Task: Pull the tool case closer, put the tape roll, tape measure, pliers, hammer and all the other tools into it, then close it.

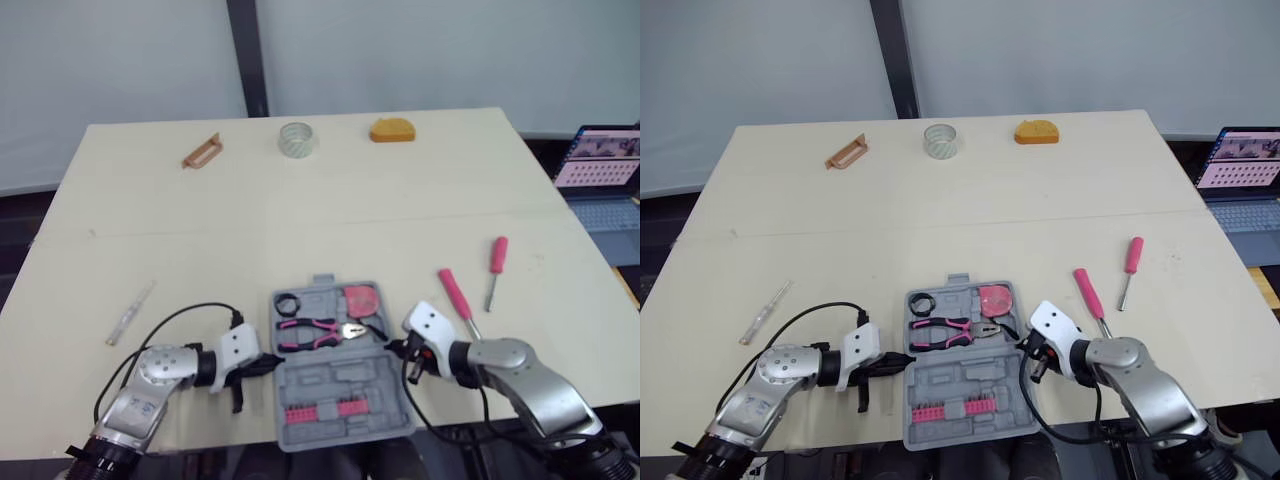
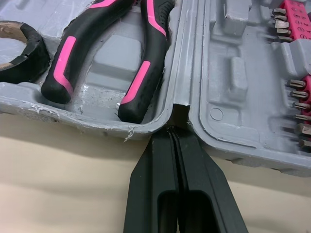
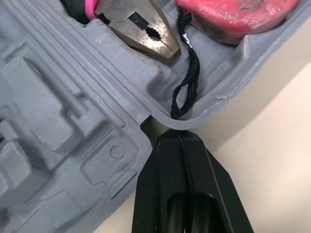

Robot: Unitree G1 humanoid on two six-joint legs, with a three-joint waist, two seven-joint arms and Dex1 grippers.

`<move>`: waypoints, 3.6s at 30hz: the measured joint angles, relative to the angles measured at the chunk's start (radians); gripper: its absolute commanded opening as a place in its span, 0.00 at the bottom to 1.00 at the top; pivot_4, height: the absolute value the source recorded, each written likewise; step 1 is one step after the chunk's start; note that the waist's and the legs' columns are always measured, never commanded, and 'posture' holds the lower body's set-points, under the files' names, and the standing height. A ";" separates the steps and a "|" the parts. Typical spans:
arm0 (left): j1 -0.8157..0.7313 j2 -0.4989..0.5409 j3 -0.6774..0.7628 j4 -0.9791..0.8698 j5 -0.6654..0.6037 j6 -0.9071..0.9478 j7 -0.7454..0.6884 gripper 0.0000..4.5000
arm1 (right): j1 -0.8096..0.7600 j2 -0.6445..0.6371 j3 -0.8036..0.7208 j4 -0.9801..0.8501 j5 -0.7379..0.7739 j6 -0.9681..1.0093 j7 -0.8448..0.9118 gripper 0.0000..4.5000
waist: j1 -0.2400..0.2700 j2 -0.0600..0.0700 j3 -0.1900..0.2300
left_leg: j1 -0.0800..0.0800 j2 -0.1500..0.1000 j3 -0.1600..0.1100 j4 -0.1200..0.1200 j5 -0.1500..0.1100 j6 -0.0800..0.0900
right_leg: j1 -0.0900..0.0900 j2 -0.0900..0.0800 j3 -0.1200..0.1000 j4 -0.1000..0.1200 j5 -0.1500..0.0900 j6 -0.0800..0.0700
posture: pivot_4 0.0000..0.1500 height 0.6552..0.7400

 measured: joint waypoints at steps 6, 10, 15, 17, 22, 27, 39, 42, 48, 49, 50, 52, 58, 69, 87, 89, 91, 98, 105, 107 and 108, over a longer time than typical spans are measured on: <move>-0.019 -0.010 0.001 0.023 0.000 -0.001 0.001 0.01 | -0.012 0.014 0.000 0.014 -0.012 0.000 -0.012 0.00 | 0.001 0.000 0.000 | 0.000 0.000 0.000 0.000 0.000 0.000 | 0.000 0.000 0.000 0.000 0.000 0.000 | 1.00 1.00; -0.033 -0.017 0.002 0.036 0.000 -0.002 0.009 0.01 | -0.015 0.018 -0.002 0.020 -0.018 -0.001 -0.016 0.00 | 0.001 0.000 0.000 | 0.000 0.000 0.000 0.000 0.000 0.000 | 0.000 0.000 0.000 0.000 0.000 0.000 | 1.00 1.00; -0.047 -0.019 0.002 0.049 0.000 -0.005 0.018 0.01 | -0.015 0.025 -0.004 0.022 -0.019 -0.002 -0.021 0.00 | -0.001 0.000 0.000 | 0.000 0.000 0.000 0.000 0.000 0.000 | 0.000 0.000 0.000 0.000 0.000 0.000 | 1.00 1.00; -0.054 -0.020 0.002 0.061 0.000 -0.010 0.018 0.01 | -0.015 0.028 -0.006 0.024 -0.020 -0.002 -0.023 0.00 | -0.001 0.000 0.000 | 0.000 0.000 0.000 0.000 0.000 0.000 | 0.000 0.000 0.000 0.000 0.000 0.000 | 1.00 1.00; -0.097 -0.035 0.001 0.100 0.005 -0.013 0.021 0.01 | -0.019 0.035 -0.011 0.032 -0.026 -0.005 -0.032 0.00 | 0.000 0.000 0.000 | 0.000 0.000 0.000 0.000 0.000 0.000 | 0.000 0.000 0.000 0.000 0.000 0.000 | 1.00 1.00; -0.117 -0.042 0.001 0.117 0.011 -0.018 0.025 0.01 | -0.032 0.044 -0.016 0.045 -0.028 -0.006 -0.044 0.00 | -0.001 0.000 0.000 | 0.000 0.000 0.000 0.000 0.000 0.000 | 0.000 0.000 0.000 0.000 0.000 0.000 | 1.00 1.00; -0.156 -0.053 0.001 0.167 0.016 -0.040 0.030 0.01 | -0.067 0.074 -0.019 0.080 -0.035 -0.005 -0.079 0.00 | -0.001 0.000 0.000 | 0.000 0.000 0.000 0.000 0.000 0.000 | 0.000 0.000 0.000 0.000 0.000 0.000 | 1.00 1.00; -0.177 -0.062 0.002 0.192 0.016 -0.044 0.038 0.01 | -0.079 0.077 -0.019 0.085 -0.043 -0.005 -0.086 0.00 | -0.002 0.000 0.000 | 0.000 0.000 0.000 0.000 0.000 0.000 | -0.001 0.000 0.000 0.000 0.000 0.000 | 1.00 1.00; -0.186 -0.064 0.002 0.201 0.017 -0.046 0.050 0.01 | -0.085 0.084 -0.019 0.089 -0.050 -0.005 -0.088 0.00 | -0.002 0.000 0.000 | -0.001 0.000 0.000 0.000 0.000 0.000 | -0.001 0.000 0.000 0.000 0.000 0.000 | 1.00 1.00; -0.186 -0.064 0.002 0.201 0.017 -0.046 0.050 0.01 | -0.085 0.084 -0.019 0.090 -0.051 -0.005 -0.088 0.00 | -0.002 0.000 0.000 | -0.001 0.000 0.000 0.000 0.000 0.000 | -0.001 0.000 0.000 0.000 0.000 0.000 | 1.00 1.00; -0.186 -0.064 0.002 0.201 0.017 -0.046 0.051 0.01 | -0.086 0.084 -0.019 0.090 -0.051 -0.005 -0.088 0.00 | -0.002 0.000 0.000 | -0.001 0.000 0.000 0.000 0.000 0.000 | -0.001 0.000 0.000 0.000 0.000 0.000 | 1.00 1.00; -0.186 -0.064 0.002 0.201 0.017 -0.046 0.051 0.01 | -0.086 0.084 -0.019 0.091 -0.052 -0.005 -0.088 0.00 | -0.002 0.000 0.000 | -0.001 0.000 0.000 0.000 0.000 0.000 | -0.001 0.000 0.000 0.000 0.000 0.000 | 1.00 1.00; -0.186 -0.064 0.002 0.200 0.017 -0.045 0.051 0.01 | -0.085 0.084 -0.019 0.090 -0.052 -0.005 -0.087 0.00 | -0.002 0.000 0.000 | -0.001 0.000 0.000 0.000 0.000 0.000 | -0.001 0.000 0.000 0.000 0.000 0.000 | 1.00 1.00; -0.181 -0.059 0.003 0.191 0.016 -0.039 0.052 0.01 | -0.077 0.082 -0.016 0.084 -0.049 -0.005 -0.086 0.00 | -0.003 0.000 0.000 | -0.001 0.000 0.000 0.000 0.000 0.000 | -0.001 0.000 0.000 0.000 0.000 0.000 | 1.00 1.00; -0.153 -0.032 0.033 0.159 0.013 -0.019 0.068 0.01 | -0.090 0.099 0.015 0.082 -0.047 -0.005 -0.086 0.00 | -0.017 0.000 0.000 | -0.001 0.000 0.000 -0.002 0.000 0.000 | -0.001 0.000 0.000 0.000 0.000 0.000 | 1.00 1.00; -0.149 -0.027 0.037 0.154 0.013 -0.018 0.070 0.01 | -0.091 0.104 0.016 0.083 -0.047 -0.005 -0.086 0.00 | -0.020 0.000 0.000 | -0.001 0.000 0.000 -0.002 0.000 0.000 | -0.001 0.000 0.000 -0.001 0.000 0.000 | 1.00 1.00; -0.146 -0.023 0.039 0.151 0.013 -0.016 0.071 0.01 | -0.093 0.106 0.019 0.083 -0.047 -0.005 -0.086 0.00 | -0.024 0.000 0.000 | -0.001 0.000 0.000 -0.002 0.000 0.000 | -0.002 0.000 0.000 -0.001 0.000 0.000 | 1.00 1.00; -0.129 -0.017 0.047 0.134 0.010 -0.007 0.073 0.01 | -0.100 0.112 0.025 0.086 -0.048 -0.005 -0.086 0.00 | -0.028 0.000 0.000 | -0.001 0.000 0.000 -0.002 0.000 0.000 | -0.002 0.000 0.000 -0.001 0.000 0.000 | 1.00 1.00; -0.102 -0.010 0.060 0.103 0.008 0.011 0.077 0.01 | -0.110 0.122 0.036 0.091 -0.050 -0.005 -0.086 0.00 | -0.027 0.000 0.000 | -0.001 0.000 0.000 -0.002 0.000 0.000 | -0.003 0.000 0.000 -0.001 0.000 0.000 | 1.00 1.00; -0.097 -0.010 0.065 0.100 0.007 0.012 0.077 0.01 | -0.110 0.125 0.037 0.091 -0.050 -0.005 -0.086 0.00 | -0.027 0.000 0.000 | -0.001 0.000 0.000 -0.002 0.000 0.000 | -0.003 0.000 0.000 -0.001 0.000 0.000 | 1.00 1.00; -0.095 -0.010 0.067 0.100 0.007 0.013 0.077 0.01 | -0.110 0.126 0.037 0.092 -0.050 -0.005 -0.086 0.00 | -0.027 0.000 0.000 | -0.001 0.000 0.000 -0.002 0.000 0.000 | -0.003 0.000 0.000 -0.001 0.000 0.000 | 1.00 1.00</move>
